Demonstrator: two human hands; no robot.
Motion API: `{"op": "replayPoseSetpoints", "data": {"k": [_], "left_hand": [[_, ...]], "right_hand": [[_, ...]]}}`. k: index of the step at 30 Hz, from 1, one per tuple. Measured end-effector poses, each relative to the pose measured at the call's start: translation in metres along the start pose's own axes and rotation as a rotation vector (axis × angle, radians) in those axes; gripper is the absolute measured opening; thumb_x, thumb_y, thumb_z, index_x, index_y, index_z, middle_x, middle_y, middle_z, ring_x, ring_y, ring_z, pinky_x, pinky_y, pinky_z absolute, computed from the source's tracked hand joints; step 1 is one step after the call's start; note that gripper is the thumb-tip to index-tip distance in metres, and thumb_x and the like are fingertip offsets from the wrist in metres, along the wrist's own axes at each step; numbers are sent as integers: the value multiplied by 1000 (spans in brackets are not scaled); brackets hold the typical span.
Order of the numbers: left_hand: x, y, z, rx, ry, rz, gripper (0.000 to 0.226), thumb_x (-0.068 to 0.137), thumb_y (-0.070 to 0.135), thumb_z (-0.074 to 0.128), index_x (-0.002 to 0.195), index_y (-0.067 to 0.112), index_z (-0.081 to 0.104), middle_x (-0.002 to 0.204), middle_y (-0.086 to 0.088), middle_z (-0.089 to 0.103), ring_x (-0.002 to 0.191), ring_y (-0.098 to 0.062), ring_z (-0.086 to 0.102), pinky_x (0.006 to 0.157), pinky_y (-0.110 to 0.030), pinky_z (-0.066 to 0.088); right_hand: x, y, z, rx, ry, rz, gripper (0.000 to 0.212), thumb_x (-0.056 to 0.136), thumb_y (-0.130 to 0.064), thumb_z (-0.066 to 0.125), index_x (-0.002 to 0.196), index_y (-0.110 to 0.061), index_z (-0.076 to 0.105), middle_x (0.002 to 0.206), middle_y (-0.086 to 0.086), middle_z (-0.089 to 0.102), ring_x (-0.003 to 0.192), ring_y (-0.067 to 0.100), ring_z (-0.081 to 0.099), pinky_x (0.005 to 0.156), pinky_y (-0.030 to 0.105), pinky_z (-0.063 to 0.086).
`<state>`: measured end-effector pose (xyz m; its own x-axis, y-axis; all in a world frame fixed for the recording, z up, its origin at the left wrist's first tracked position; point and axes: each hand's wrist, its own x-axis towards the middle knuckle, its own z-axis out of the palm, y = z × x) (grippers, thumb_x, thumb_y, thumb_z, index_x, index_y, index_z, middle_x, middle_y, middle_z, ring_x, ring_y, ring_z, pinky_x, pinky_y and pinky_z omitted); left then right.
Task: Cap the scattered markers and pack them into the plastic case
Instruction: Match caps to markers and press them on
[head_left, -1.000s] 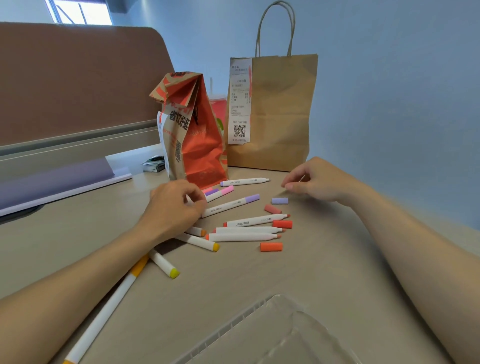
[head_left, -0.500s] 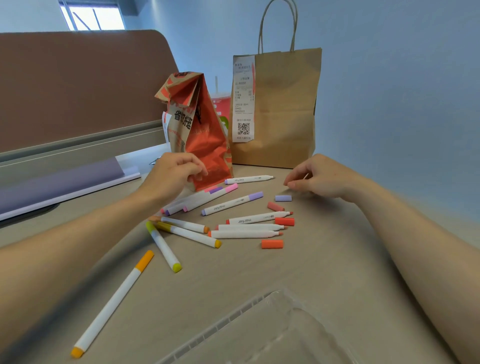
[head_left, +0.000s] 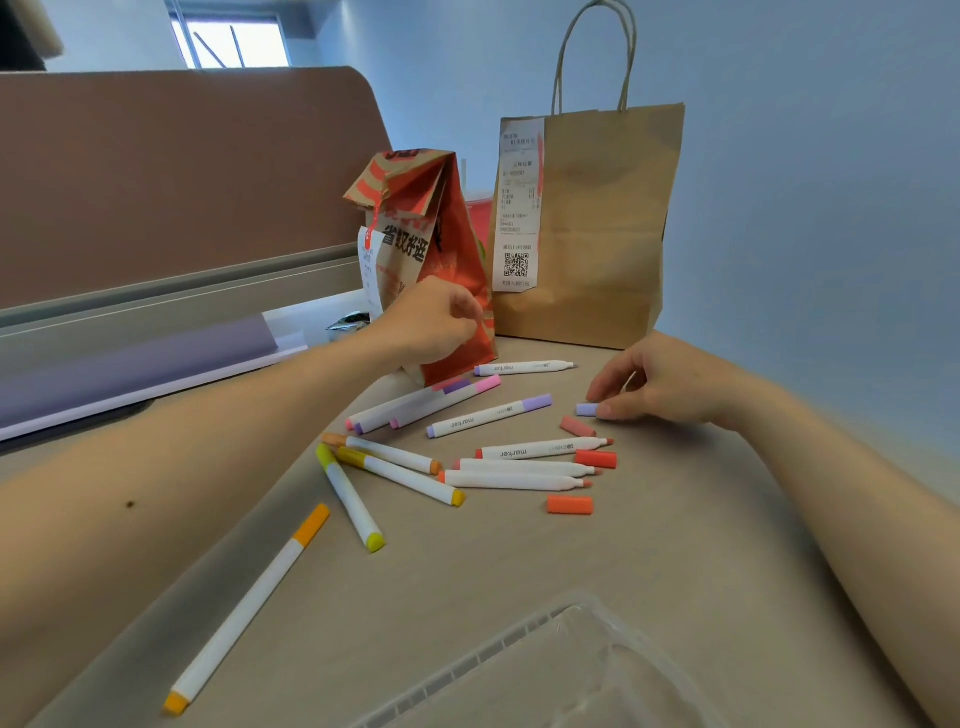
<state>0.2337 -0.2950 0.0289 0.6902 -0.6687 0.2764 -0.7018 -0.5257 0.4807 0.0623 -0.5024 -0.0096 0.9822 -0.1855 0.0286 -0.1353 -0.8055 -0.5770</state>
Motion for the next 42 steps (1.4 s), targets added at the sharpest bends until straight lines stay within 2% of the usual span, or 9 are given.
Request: {"op": "replayPoseSetpoints", "data": {"k": [5, 10, 13, 18, 22, 26, 31, 35, 42], "left_hand": [[17, 7, 16, 121, -64, 77, 27, 94, 18, 61, 119, 18, 69, 116, 4, 67, 106, -12, 59, 92, -24, 45], [32, 14, 23, 312, -146, 158, 25, 89, 20, 69, 114, 17, 71, 109, -1, 70, 101, -16, 63, 89, -29, 52], [38, 15, 29, 409, -212, 176, 29, 86, 18, 71, 115, 14, 71, 109, -3, 69, 99, -19, 64, 89, -34, 54], [42, 14, 37, 481, -251, 207, 26, 84, 23, 76, 108, 15, 73, 90, 5, 58, 85, -15, 57, 72, -25, 45], [42, 11, 45, 546, -286, 207, 12, 83, 27, 76, 93, 20, 73, 93, 1, 68, 85, -20, 64, 77, -35, 57], [39, 14, 46, 589, -317, 187, 8, 87, 24, 69, 93, 19, 71, 93, 0, 64, 87, -25, 64, 78, -41, 58], [30, 24, 22, 373, -268, 162, 16, 92, 19, 61, 97, 12, 74, 96, -4, 72, 91, -21, 64, 81, -35, 52], [1, 18, -2, -27, -376, 33, 15, 97, 16, 58, 97, 10, 71, 83, 5, 74, 76, -13, 62, 75, -32, 50], [-60, -6, -13, -543, -541, -83, 17, 99, 5, 49, 106, -3, 63, 92, -16, 73, 80, -26, 70, 74, -37, 58]], "right_hand": [[2, -1, 5, -54, 1, -22, 13, 80, -38, 78, 89, -29, 78, 85, -13, 71, 78, 8, 61, 67, 18, 47], [4, -1, 7, -94, 20, -19, 15, 80, -39, 78, 87, -26, 78, 77, -18, 68, 72, 3, 58, 59, 11, 40], [5, 0, 6, -108, 29, -18, 16, 83, -38, 76, 89, -24, 77, 82, -14, 70, 76, 6, 60, 63, 15, 43], [3, 1, 2, -14, 145, -30, 11, 89, -34, 71, 87, -23, 72, 82, -6, 69, 75, 13, 59, 69, 25, 46], [4, 2, 2, 26, 228, -33, 10, 98, -28, 58, 101, -28, 67, 86, -12, 62, 81, 7, 56, 75, 24, 42], [3, 1, 1, 151, 249, 3, 16, 102, -24, 50, 106, -26, 66, 88, -10, 62, 79, 6, 56, 75, 23, 42], [1, 2, -3, 576, 343, 64, 8, 97, -17, 60, 97, -20, 67, 85, 1, 72, 78, 15, 62, 70, 26, 48], [-1, 0, -6, 874, 310, 54, 4, 94, -10, 63, 93, -12, 66, 80, 3, 72, 78, 18, 66, 73, 27, 52], [-4, -13, 2, 990, 204, 5, 5, 92, -4, 62, 94, -8, 64, 92, 12, 74, 88, 24, 72, 76, 29, 60]]}}
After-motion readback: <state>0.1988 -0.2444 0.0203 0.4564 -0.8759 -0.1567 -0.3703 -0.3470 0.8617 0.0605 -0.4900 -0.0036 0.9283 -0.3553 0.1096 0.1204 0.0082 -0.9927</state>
